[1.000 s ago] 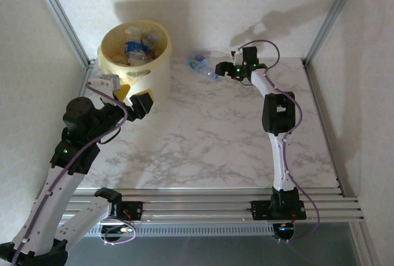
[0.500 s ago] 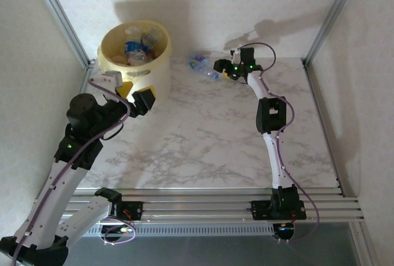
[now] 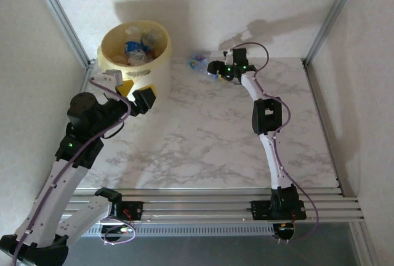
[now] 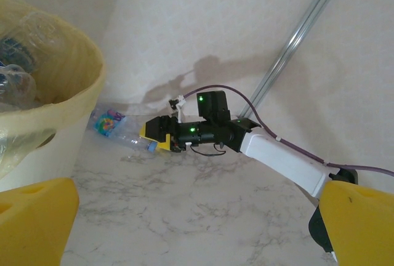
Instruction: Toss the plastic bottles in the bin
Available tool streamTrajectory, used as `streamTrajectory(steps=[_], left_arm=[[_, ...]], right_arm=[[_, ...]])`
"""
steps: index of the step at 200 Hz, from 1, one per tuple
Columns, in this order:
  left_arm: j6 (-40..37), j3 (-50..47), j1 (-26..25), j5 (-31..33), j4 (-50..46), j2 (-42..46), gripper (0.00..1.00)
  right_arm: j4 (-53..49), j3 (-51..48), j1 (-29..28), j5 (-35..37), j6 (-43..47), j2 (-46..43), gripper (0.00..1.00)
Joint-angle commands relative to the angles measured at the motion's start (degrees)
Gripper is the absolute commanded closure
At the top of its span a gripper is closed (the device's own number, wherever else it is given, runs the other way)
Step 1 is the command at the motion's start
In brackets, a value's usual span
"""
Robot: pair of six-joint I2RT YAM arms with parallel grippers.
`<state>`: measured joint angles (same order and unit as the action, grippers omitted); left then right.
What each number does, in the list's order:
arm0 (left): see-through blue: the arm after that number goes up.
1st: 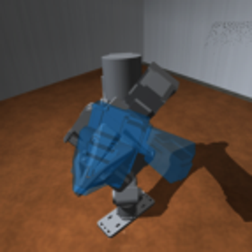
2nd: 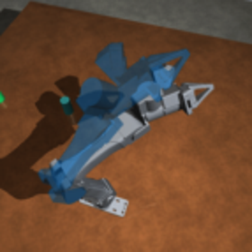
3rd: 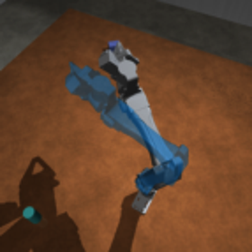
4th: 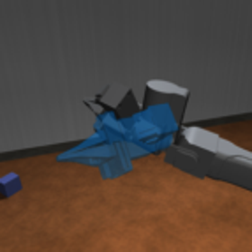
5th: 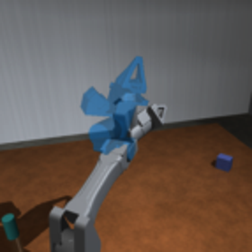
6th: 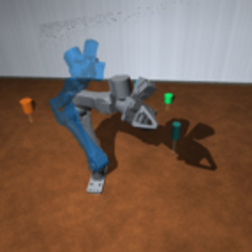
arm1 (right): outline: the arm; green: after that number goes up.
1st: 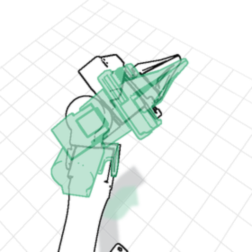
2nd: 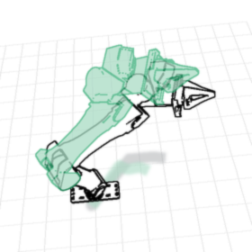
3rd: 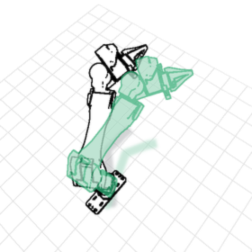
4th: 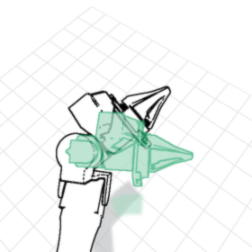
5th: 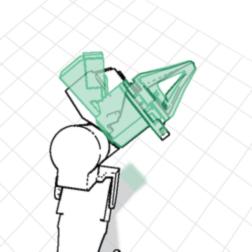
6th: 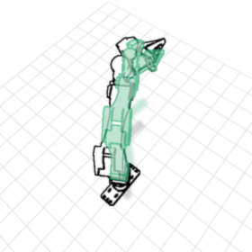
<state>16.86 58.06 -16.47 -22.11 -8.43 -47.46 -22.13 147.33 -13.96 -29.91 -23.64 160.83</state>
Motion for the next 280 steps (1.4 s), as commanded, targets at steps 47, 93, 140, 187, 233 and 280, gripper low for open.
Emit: streamTrajectory(steps=[47,93,140,187,233,280], left_arm=[[0.8,2.05,-0.49,0.7,0.8,1.05,0.0],[0.71,1.88,-0.47,1.03,0.35,1.45,0.0],[0.66,1.23,-0.49,2.31,-0.8,2.45,0.0],[2.87,-0.32,-0.49,0.2,1.29,2.18,0.0],[9.21,-2.77,-1.2,-2.74,9.13,-4.19,0.0],[14.22,-4.54,-8.49,-0.26,20.21,-11.86,0.0]], right_arm=[[-11.26,2.59,-5.33,7.37,3.45,0.08,0.31],[-12.5,3.43,-5.81,9.82,2.63,0.4,0.47],[-8.35,-2.99,-6.09,8.6,1.41,-2.57,0.66],[0.17,-19.42,-6.96,8.88,0.13,-12.75,0.8],[17.04,-48.27,-8.84,10.46,-3.0,-33.23,0.87],[31.11,-75.08,-11.32,11.64,-5.95,-57.23,0.89]])
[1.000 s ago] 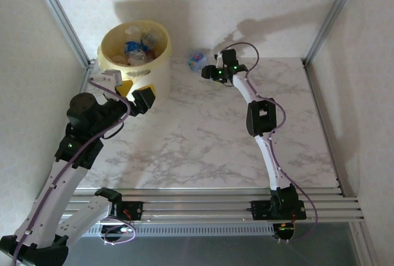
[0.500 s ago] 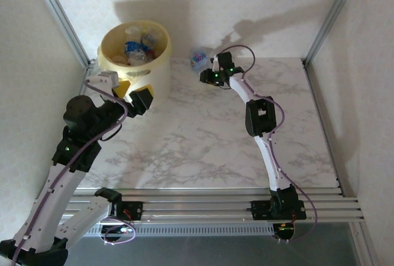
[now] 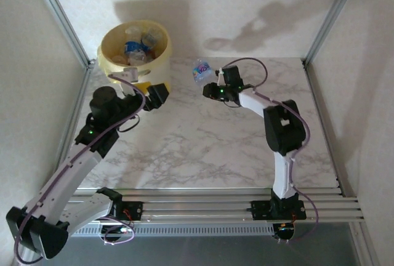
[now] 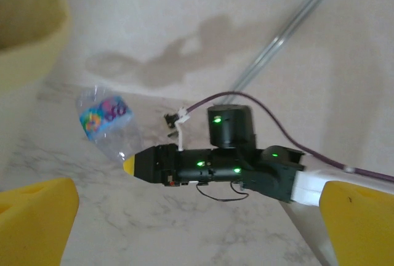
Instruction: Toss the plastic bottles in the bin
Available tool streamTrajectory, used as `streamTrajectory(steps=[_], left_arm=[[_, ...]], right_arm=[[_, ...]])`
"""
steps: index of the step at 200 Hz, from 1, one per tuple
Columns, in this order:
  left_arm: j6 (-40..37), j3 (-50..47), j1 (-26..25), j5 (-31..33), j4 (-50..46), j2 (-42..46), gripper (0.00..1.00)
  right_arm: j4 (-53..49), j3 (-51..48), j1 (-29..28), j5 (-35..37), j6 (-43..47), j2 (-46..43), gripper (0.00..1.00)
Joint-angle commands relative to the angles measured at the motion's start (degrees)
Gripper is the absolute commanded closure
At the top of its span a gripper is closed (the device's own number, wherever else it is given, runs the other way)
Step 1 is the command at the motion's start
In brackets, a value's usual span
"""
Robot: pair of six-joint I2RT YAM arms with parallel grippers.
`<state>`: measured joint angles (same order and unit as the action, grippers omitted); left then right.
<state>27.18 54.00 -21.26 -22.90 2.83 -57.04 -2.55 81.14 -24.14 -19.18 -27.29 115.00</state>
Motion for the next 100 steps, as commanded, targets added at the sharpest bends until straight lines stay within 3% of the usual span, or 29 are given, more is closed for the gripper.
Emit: streamTrajectory(steps=[1,18,46,100], left_arm=[[3.92,-0.47,-3.92,0.72,9.04,-2.51,0.0],[5.52,-0.79,-6.34,2.17,12.06,-5.66,0.0],[10.47,-2.14,-8.13,-0.59,20.99,-11.01,0.0],[17.83,1.5,-10.45,-8.8,34.84,-20.82,0.01]], right_arm=[[11.78,-9.34,-1.15,0.95,-2.36,-11.91,0.89],[15.91,-17.0,-1.86,0.29,-3.73,-20.57,0.89],[22.91,-27.44,-2.8,-1.93,-7.26,-32.97,0.89],[22.51,-32.08,-3.96,-8.69,-8.78,-46.6,0.89]])
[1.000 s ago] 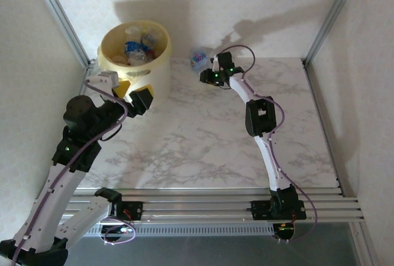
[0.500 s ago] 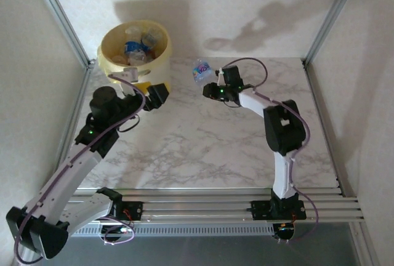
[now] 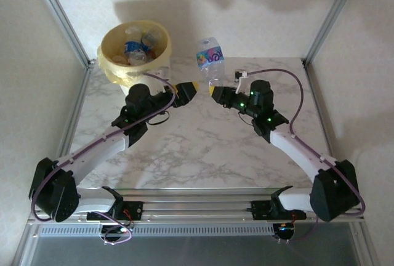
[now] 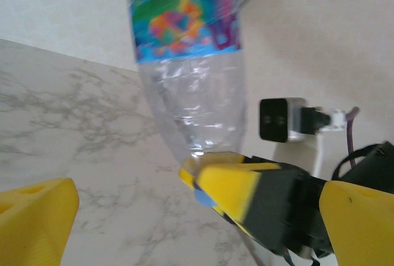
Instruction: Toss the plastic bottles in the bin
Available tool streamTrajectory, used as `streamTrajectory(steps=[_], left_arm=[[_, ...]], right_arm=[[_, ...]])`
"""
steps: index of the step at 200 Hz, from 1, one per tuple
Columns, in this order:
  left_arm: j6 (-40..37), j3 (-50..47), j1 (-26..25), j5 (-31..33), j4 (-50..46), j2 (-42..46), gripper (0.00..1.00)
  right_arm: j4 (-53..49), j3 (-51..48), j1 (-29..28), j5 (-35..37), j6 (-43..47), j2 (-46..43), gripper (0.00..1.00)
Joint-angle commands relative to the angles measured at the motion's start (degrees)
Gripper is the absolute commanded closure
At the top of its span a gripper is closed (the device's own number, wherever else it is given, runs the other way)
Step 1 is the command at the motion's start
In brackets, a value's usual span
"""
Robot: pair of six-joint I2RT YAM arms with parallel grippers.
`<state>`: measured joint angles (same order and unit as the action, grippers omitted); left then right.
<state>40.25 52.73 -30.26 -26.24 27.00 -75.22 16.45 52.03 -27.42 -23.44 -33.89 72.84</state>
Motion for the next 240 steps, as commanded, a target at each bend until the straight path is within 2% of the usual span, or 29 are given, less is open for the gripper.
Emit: streamTrajectory(steps=[1,57,82,122,166,190,210,240], left_arm=[[4.84,2.84,-1.5,-5.61,10.86,-2.82,0.01],[9.7,5.07,-2.35,-10.71,20.52,-5.85,0.04],[9.15,7.05,-2.35,-11.25,18.99,-6.75,0.1],[8.69,10.64,-2.35,-12.84,17.23,-9.34,0.35],[6.1,12.17,-2.1,-13.06,12.99,-9.73,0.57],[2.12,13.56,-1.58,-11.6,6.89,-8.5,0.72],[-1.08,14.78,-0.96,-10.08,2.16,-7.58,0.74],[-4.61,16.78,-0.03,-9.1,-3.64,-6.81,0.75]], right_arm=[[3.64,-3.11,-0.69,-4.55,-2.2,-4.63,0.89],[5.46,-7.06,-1.06,-10.69,-2.94,-11.16,0.89],[8.07,-7.96,-1.16,-14.35,-3.91,-12.19,0.89],[11.35,-8.98,-1.24,-17.99,-6.28,-11.68,0.89],[11.24,-8.72,-1.36,-19.6,-6.53,-10.7,0.88],[11.01,-8.45,-1.35,-19.79,-6.53,-10.21,0.85],[11.75,-8.35,-1.38,-20.54,-7.34,-9.41,0.79],[12.03,-8.35,-1.45,-21.12,-7.42,-9.06,0.61]])
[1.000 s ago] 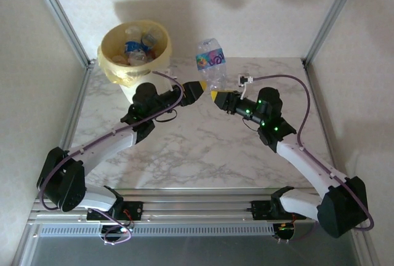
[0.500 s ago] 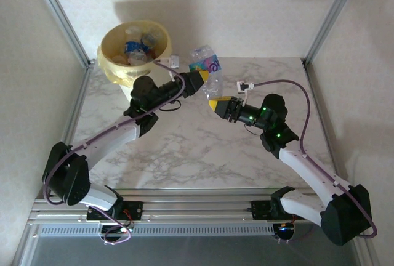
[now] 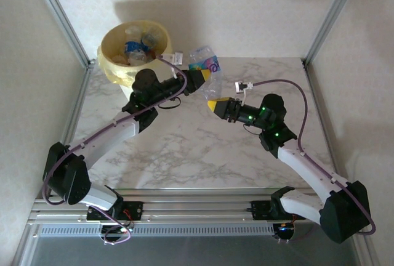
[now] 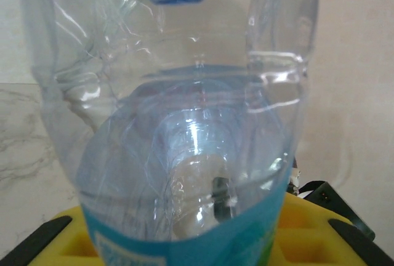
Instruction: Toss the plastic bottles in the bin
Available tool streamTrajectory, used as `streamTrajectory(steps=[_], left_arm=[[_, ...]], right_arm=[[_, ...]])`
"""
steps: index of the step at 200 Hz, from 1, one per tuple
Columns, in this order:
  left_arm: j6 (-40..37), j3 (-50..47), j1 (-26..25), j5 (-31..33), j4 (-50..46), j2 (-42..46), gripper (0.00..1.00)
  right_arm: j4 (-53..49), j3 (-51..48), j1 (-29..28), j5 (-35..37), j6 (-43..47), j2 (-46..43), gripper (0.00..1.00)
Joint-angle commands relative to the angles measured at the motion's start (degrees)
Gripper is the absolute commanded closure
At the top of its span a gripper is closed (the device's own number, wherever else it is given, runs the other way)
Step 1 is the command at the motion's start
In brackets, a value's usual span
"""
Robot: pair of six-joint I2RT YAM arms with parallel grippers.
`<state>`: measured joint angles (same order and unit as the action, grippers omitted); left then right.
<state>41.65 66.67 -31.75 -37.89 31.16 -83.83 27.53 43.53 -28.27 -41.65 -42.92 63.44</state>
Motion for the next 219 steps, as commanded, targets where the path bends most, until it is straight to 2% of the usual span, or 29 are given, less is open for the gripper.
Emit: streamTrajectory(steps=[1,27,61,79,108,130,158,180,219], left_arm=[[-6.07,2.79,1.48,2.55,-7.92,1.82,0.75],[-7.45,2.94,2.92,3.15,-10.2,3.2,0.75],[-7.89,3.26,7.79,2.99,-13.53,6.25,0.75],[-10.15,4.96,11.31,3.39,-17.34,8.71,0.75],[-16.7,13.39,18.43,5.84,-28.77,11.6,0.74],[-24.81,23.52,21.91,13.42,-40.55,10.38,0.72],[-31.1,34.45,24.92,22.42,-50.97,5.77,0.72],[-33.39,38.23,26.83,28.1,-53.85,2.99,0.72],[-35.36,40.57,30.24,31.15,-53.81,-1.31,0.72]], right_arm=[[0.95,0.15,-0.58,-2.91,1.61,0.31,0.6],[-0.8,0.08,-0.57,-1.82,2.49,-0.24,0.32],[-4.8,-0.24,-0.61,0.87,5.27,-2.45,0.1],[-7.5,-0.53,-0.57,2.85,7.28,-4.06,0.02],[-9.48,-1.15,-0.58,4.63,9.07,-5.52,0.01],[-9.65,-0.9,-0.51,5.17,9.1,-5.01,0.01],[-8.89,-1.18,-0.55,5.34,8.64,-3.79,0.01],[-9.09,-1.17,-0.57,5.62,8.73,-3.34,0.01],[-9.49,-1.26,-0.55,5.71,8.99,-3.56,0.01]])
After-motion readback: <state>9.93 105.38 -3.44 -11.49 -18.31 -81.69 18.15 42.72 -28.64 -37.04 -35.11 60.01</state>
